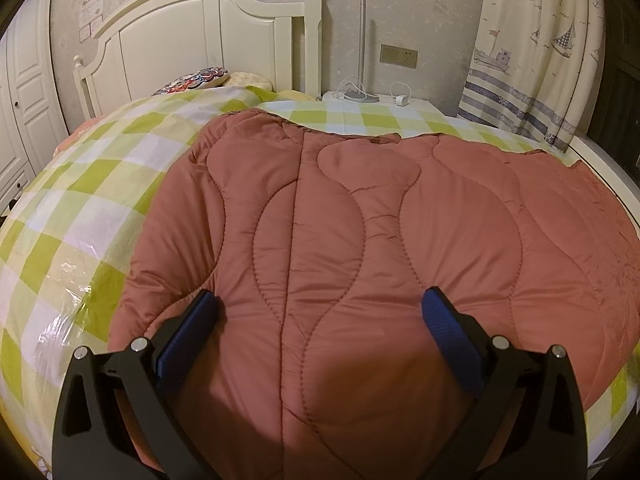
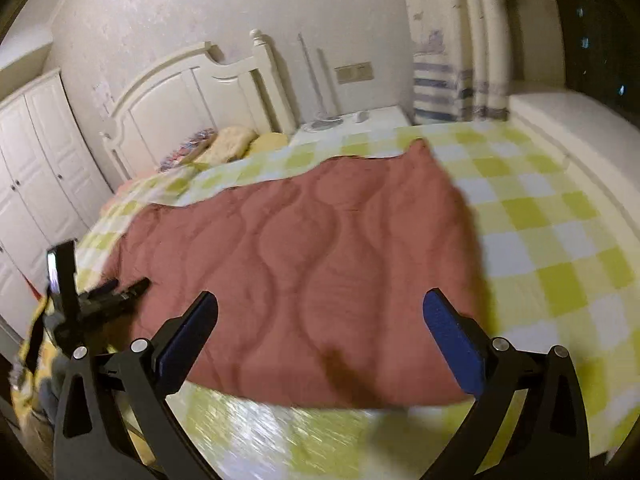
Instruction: Fold large clothes
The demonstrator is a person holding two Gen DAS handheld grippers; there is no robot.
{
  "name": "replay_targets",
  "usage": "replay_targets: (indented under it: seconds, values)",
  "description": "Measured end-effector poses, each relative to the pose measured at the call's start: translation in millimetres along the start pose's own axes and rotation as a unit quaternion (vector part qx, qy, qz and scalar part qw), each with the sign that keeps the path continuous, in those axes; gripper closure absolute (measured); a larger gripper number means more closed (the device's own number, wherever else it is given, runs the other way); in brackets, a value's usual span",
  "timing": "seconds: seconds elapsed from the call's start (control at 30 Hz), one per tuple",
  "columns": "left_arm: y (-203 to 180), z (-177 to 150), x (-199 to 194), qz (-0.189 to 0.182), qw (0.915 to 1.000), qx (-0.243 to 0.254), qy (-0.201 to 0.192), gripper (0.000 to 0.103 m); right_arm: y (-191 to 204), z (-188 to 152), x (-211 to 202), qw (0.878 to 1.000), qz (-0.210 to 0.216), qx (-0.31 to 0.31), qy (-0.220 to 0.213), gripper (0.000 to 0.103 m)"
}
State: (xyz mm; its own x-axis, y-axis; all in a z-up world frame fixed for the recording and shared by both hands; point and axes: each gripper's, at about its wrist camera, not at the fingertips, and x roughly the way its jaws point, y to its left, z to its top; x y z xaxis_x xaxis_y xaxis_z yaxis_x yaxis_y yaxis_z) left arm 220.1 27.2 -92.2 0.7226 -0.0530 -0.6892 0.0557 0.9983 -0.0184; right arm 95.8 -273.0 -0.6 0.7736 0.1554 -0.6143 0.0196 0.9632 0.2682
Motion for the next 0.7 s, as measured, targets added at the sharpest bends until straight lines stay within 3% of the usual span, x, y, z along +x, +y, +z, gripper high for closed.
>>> replay_targets:
  seconds: [0.1,0.17,0.27,0.37,0.53,0.7]
  values:
    - [-0.3,0.5,-0.5,0.002,1.0,0.002,0.003,0.002,-23.2,-5.1,0.9,0.999,-0.033,0.036,0.01,0.005]
    - [-4.3,8.1,-7.1,0.002,0.9999,0.011,0.012,0.002,-34.1,-3.0,8.0,0.997,-0.029,0.071,0.016,0.005]
    - [-4.7,38.9,-32.1,-0.025,0.9994,0.014,-0.019,0.002,-24.0,15.0,21.2,0.998,-0.034,0.043,0.013,0.005]
    - [6.0,80.8,-33.8,-0.011,0.999,0.006,-0.042,0.002,-1.2,50.7,44.2,0.999,-0.035,-0.003,-0.002,0.005]
    - [24.9,128.0,38.3,0.085,0.9958,0.019,0.027,0.002,25.5,107.8,113.4,0.996,-0.064,-0.051,0.025,0.005]
    - [25.1,122.0,99.5,0.106,0.9905,0.051,0.071,0.002,28.4,126.7,194.5,0.985,-0.121,-0.084,0.095,0.005]
